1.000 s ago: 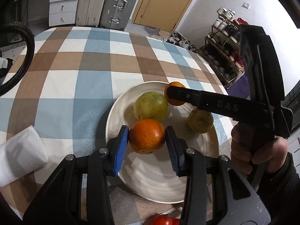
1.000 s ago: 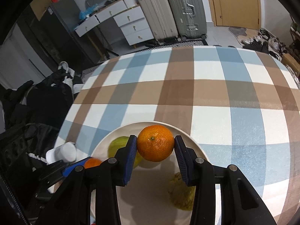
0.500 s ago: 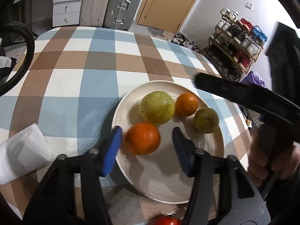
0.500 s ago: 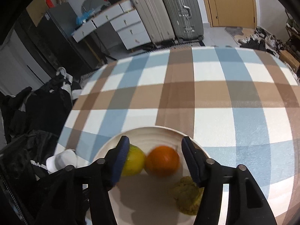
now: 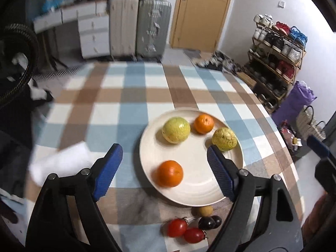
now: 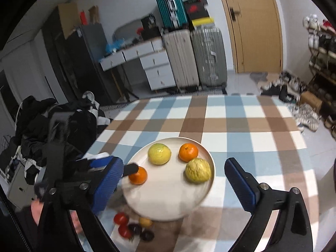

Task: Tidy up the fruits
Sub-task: 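Withdraw both grippers and move the right gripper toward a brown kiwi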

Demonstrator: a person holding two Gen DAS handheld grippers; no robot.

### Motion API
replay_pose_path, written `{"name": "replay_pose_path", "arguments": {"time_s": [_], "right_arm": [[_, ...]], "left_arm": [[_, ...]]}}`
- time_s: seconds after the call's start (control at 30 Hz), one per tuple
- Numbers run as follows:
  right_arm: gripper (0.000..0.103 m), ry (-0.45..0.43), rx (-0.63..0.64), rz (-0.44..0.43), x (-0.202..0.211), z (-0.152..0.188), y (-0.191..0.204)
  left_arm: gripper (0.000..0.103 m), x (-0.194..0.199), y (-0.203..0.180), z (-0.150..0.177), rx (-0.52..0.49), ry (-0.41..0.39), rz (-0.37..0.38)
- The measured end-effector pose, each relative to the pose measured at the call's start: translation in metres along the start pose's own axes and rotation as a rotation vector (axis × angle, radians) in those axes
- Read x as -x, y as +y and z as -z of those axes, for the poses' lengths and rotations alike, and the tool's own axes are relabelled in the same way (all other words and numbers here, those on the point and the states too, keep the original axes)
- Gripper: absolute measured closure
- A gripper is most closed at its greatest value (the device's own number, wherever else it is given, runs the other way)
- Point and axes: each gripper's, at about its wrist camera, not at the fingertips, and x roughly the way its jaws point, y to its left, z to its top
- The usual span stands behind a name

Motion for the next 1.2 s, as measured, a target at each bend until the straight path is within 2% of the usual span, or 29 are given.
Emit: {"name": "replay_pose_path", "arguments": {"time_s": [0.17, 0.23, 0.33, 0.47, 0.63, 0.73, 0.87, 0.97, 1.2], "right_arm": [[0.0, -0.121, -0.035, 0.001, 0.05, 0.029, 0.006], [0.0, -0.135, -0.027, 0.005, 0.063, 0.036, 0.009], [0.0, -0.143, -0.054, -0.006, 0.079, 0.051, 0.006], [0.0, -0.087, -0.09, 0.005, 0.091, 0.076, 0.005], [0.0, -0.022, -0.03, 0.049, 0.094, 0.096, 0.011], [0.0, -0.012, -0.013, 0.08, 0.099, 0.105, 0.009], [0.0, 0.076, -0.038, 0.035, 0.089, 0.115, 0.005], [0.0, 0.157, -0.026, 0.0, 0.073, 0.122, 0.011], [0.005, 0.231, 0.033, -0.01, 0.051, 0.133, 0.024]], "left_arm": [[0.012, 0.051, -0.015, 0.017, -0.018, -0.086, -0.022], [0.002, 0.071, -0.021, 0.033, -0.026, -0.114, -0.008], [0.0, 0.089, -0.03, 0.059, -0.065, -0.143, -0.007], [0.0, 0.103, -0.037, 0.086, -0.087, -0.129, 0.004], [0.0, 0.112, -0.028, 0.111, -0.018, -0.085, 0.008], [0.0, 0.109, -0.018, 0.113, 0.014, -0.075, 0.009], [0.0, 0.11, -0.007, 0.107, 0.04, -0.097, -0.007], [0.0, 0.101, -0.002, 0.099, 0.045, -0.082, -0.018], [0.0, 0.096, 0.012, 0.096, 0.102, -0.056, -0.011]]}}
